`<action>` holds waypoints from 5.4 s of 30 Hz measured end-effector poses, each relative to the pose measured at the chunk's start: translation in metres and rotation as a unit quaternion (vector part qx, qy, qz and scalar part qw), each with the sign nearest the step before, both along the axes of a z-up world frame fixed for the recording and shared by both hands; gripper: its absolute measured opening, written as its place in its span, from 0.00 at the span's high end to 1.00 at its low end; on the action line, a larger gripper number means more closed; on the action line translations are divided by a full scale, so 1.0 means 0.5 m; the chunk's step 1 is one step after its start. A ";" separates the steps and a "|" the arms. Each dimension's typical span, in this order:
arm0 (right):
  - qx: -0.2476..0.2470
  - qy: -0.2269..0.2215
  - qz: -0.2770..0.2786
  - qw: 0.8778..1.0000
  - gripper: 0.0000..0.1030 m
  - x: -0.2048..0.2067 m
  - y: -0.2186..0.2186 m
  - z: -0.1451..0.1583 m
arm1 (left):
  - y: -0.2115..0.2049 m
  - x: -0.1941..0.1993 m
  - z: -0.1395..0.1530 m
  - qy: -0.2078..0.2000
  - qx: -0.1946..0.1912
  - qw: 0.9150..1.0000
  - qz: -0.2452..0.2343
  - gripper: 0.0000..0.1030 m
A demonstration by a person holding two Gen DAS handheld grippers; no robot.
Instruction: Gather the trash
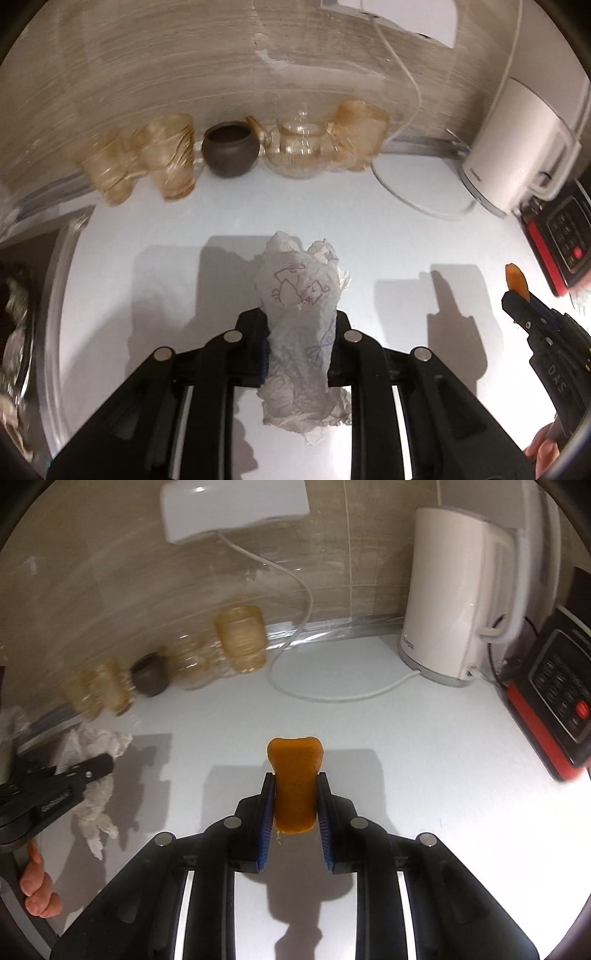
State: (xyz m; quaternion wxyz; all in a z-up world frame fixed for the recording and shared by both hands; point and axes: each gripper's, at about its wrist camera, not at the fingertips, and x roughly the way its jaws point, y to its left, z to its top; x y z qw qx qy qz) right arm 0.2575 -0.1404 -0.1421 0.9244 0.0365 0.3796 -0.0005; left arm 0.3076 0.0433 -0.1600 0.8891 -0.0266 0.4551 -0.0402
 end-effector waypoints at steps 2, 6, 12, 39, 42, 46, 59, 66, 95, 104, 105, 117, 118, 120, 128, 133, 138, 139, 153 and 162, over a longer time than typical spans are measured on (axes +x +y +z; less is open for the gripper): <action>0.004 0.002 0.004 1.000 0.78 -0.051 0.006 0.008 | 0.002 -0.056 0.005 0.008 0.001 1.000 0.000 0.82; 0.014 0.004 0.009 1.000 0.78 -0.161 0.019 0.020 | 0.004 -0.144 0.011 0.015 -0.002 1.000 -0.004 0.82; 0.018 0.009 0.020 1.000 0.77 -0.315 0.033 0.026 | 0.007 -0.282 0.027 0.017 -0.005 1.000 -0.009 0.82; 0.026 0.117 0.105 0.987 0.54 -0.820 0.101 -0.153 | 0.023 -0.776 -0.084 0.037 0.006 0.998 -0.051 0.81; 0.027 0.134 0.102 0.985 0.32 -0.825 0.103 -0.183 | 0.014 -0.791 -0.099 0.045 0.013 0.997 -0.059 0.81; 0.025 0.124 0.095 0.987 0.17 -0.833 0.087 -0.164 | 0.002 -0.799 -0.112 0.059 0.011 0.996 -0.066 0.81; 0.035 0.075 0.027 0.996 0.05 -0.839 -0.019 -0.083 | -0.075 -0.816 -0.215 0.142 0.039 0.980 -0.137 0.18; 0.050 0.076 0.007 0.996 0.05 -0.832 -0.049 -0.083 | -0.090 -0.807 -0.188 0.124 0.053 0.980 -0.144 0.14; -0.004 -0.141 -0.008 0.990 0.02 -0.725 -0.072 0.331 | -0.031 -0.695 0.344 -0.179 0.003 0.984 -0.012 0.08; 0.005 -0.163 -0.017 0.986 0.02 -0.742 -0.065 0.363 | -0.021 -0.716 0.373 -0.204 -0.004 0.979 0.021 0.08; 0.009 -0.157 -0.015 0.987 0.02 -0.740 -0.067 0.358 | -0.021 -0.716 0.371 -0.203 -0.003 0.979 0.021 0.08; 0.004 -0.144 -0.017 0.989 0.02 -0.742 -0.075 0.341 | -0.033 -0.716 0.363 -0.200 0.000 0.980 0.016 0.07; 0.004 -0.145 -0.017 0.989 0.02 -0.743 -0.075 0.341 | -0.035 -0.717 0.363 -0.200 0.001 0.980 0.016 0.07; 0.005 -0.145 -0.018 0.989 0.02 -0.744 -0.077 0.342 | -0.039 -0.716 0.363 -0.199 0.002 0.980 0.017 0.07; 0.009 -0.144 -0.022 0.989 0.02 -0.745 -0.091 0.343 | -0.050 -0.712 0.360 -0.195 0.006 0.981 0.010 0.07; 0.009 -0.143 -0.023 0.989 0.02 -0.745 -0.091 0.343 | -0.055 -0.711 0.359 -0.194 0.007 0.981 0.009 0.07; 0.010 -0.141 -0.024 0.990 0.02 -0.743 -0.090 0.341 | -0.056 -0.711 0.359 -0.194 0.007 0.981 0.008 0.07; 0.010 -0.140 -0.024 0.990 0.02 -0.742 -0.090 0.341 | -0.057 -0.712 0.359 -0.194 0.008 0.981 0.008 0.07; 0.011 -0.135 -0.025 0.990 0.02 -0.734 -0.088 0.336 | -0.065 -0.710 0.359 -0.195 0.007 0.981 0.009 0.07; 0.018 -0.134 -0.027 0.990 0.02 -0.730 -0.093 0.330 | -0.070 -0.705 0.361 -0.194 0.009 0.981 0.008 0.07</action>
